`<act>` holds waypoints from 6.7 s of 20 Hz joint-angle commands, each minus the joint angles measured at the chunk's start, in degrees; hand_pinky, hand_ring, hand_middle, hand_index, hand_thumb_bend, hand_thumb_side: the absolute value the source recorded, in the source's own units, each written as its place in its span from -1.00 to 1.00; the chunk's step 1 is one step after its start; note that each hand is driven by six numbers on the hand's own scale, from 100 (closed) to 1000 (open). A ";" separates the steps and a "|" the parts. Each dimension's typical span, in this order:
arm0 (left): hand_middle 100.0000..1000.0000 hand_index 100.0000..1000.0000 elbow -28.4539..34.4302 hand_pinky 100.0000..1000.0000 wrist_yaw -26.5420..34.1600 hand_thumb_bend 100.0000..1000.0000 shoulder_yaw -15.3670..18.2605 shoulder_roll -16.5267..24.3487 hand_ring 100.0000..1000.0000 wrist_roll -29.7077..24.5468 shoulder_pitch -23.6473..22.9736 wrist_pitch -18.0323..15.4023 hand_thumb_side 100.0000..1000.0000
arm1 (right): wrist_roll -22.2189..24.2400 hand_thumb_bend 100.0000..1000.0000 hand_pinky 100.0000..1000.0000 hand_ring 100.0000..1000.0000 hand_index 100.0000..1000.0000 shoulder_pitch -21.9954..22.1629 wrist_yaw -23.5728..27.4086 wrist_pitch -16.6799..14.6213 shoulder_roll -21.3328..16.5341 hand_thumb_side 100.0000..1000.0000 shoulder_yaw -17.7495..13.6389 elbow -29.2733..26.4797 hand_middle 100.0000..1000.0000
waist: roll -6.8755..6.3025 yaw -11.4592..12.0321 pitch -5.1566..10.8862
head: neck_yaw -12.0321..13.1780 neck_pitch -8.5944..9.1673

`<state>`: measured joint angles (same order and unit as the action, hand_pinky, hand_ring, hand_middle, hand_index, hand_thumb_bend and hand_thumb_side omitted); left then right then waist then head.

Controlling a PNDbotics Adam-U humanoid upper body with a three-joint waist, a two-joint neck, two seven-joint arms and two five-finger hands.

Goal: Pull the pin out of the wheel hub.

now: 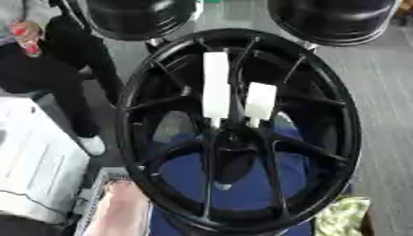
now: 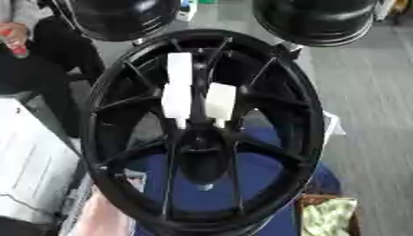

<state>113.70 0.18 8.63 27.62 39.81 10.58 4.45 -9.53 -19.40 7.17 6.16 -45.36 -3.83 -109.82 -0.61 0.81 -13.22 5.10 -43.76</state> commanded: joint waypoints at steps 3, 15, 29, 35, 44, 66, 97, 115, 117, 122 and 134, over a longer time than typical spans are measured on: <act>0.36 0.48 0.90 0.24 -0.28 -0.04 0.67 1.17 0.90 0.25 0.31 -0.04 0.37 | -0.14 -1.00 0.66 0.35 0.69 -0.90 -0.11 0.07 -2.38 -0.08 -0.60 -1.16 0.54 | 0.09 -0.12 1.12 | 0.03 0.23; 0.36 0.48 0.90 0.24 -0.26 -0.04 0.62 1.24 0.90 0.25 0.29 -0.04 0.37 | -0.19 -1.00 0.66 0.35 0.69 -0.98 -0.27 0.27 -2.65 -0.08 -0.56 -1.18 0.54 | 0.12 -0.06 1.02 | -0.27 0.73; 0.36 0.48 0.90 0.24 -0.24 -0.04 -0.06 2.30 0.91 -0.49 0.18 0.30 0.38 | 15.09 -1.00 0.72 0.52 0.77 -11.65 -6.12 8.89 -19.60 -0.71 8.30 -3.26 0.63 | 0.74 0.28 1.32 | -0.90 0.61; 0.36 0.48 0.90 0.24 -0.20 -0.04 -0.53 3.13 0.91 -1.02 0.30 0.46 0.38 | 27.53 -1.00 0.75 0.64 0.80 -17.95 -9.65 12.59 -24.94 -0.65 15.37 -4.72 0.68 | 1.42 0.72 1.48 | -1.49 0.76; 0.36 0.48 0.90 0.24 -0.16 -0.05 -1.09 4.31 0.91 -1.65 0.11 0.68 0.38 | 51.11 -1.00 0.80 0.81 0.86 -33.03 -18.09 12.47 -21.18 0.14 28.32 -1.02 0.78 | 2.47 0.24 1.86 | -1.91 0.76; 0.36 0.48 0.90 0.24 -0.12 -0.05 -1.16 4.25 0.91 -1.82 0.02 0.87 0.38 | 61.50 -1.00 0.78 0.77 0.85 -51.51 -18.58 9.20 0.37 0.72 43.89 17.40 0.76 | 2.18 -0.47 2.99 | -2.54 -0.36; 0.37 0.48 0.90 0.24 0.51 -0.05 -1.70 4.07 0.92 -2.40 -0.41 1.09 0.38 | 60.90 -0.87 0.78 0.77 0.88 -46.61 -20.12 25.68 -2.95 -0.14 47.20 2.60 0.72 | 2.52 -0.38 2.52 | -1.47 -0.36; 0.37 0.48 0.90 0.23 0.69 -0.05 -1.96 3.87 0.93 -2.79 -0.30 1.04 0.37 | 61.50 -0.90 0.79 0.80 0.90 -45.32 -25.35 29.79 -1.86 0.39 48.72 1.34 0.72 | 2.72 0.03 2.43 | -2.31 -0.36; 0.37 0.48 0.90 0.23 0.72 -0.05 -1.94 3.85 0.93 -2.79 -0.27 0.98 0.37 | 61.50 -0.87 0.80 0.80 0.90 -44.79 -25.96 29.62 -1.58 0.39 49.07 2.38 0.72 | 2.73 0.11 2.33 | -2.34 -0.36; 0.37 0.48 0.90 0.23 0.86 -0.06 -2.00 3.74 0.94 -2.88 -0.15 0.98 0.36 | 61.50 -0.76 0.81 0.81 0.90 -43.90 -25.66 29.23 -0.97 0.19 49.13 4.24 0.74 | 2.66 0.23 2.12 | -2.35 -0.36; 0.37 0.48 0.90 0.23 1.12 -0.06 -2.03 3.32 0.94 -2.98 -0.27 1.04 0.36 | 61.13 -0.57 0.82 0.81 0.90 -42.36 -26.58 28.33 0.50 0.03 49.23 8.47 0.74 | 2.52 0.65 1.62 | -2.65 -0.36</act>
<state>113.70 1.03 6.46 30.12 37.01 9.96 5.47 43.85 -61.04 -18.69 26.80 -44.42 46.22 -101.90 1.46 1.45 -12.17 2.60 -43.81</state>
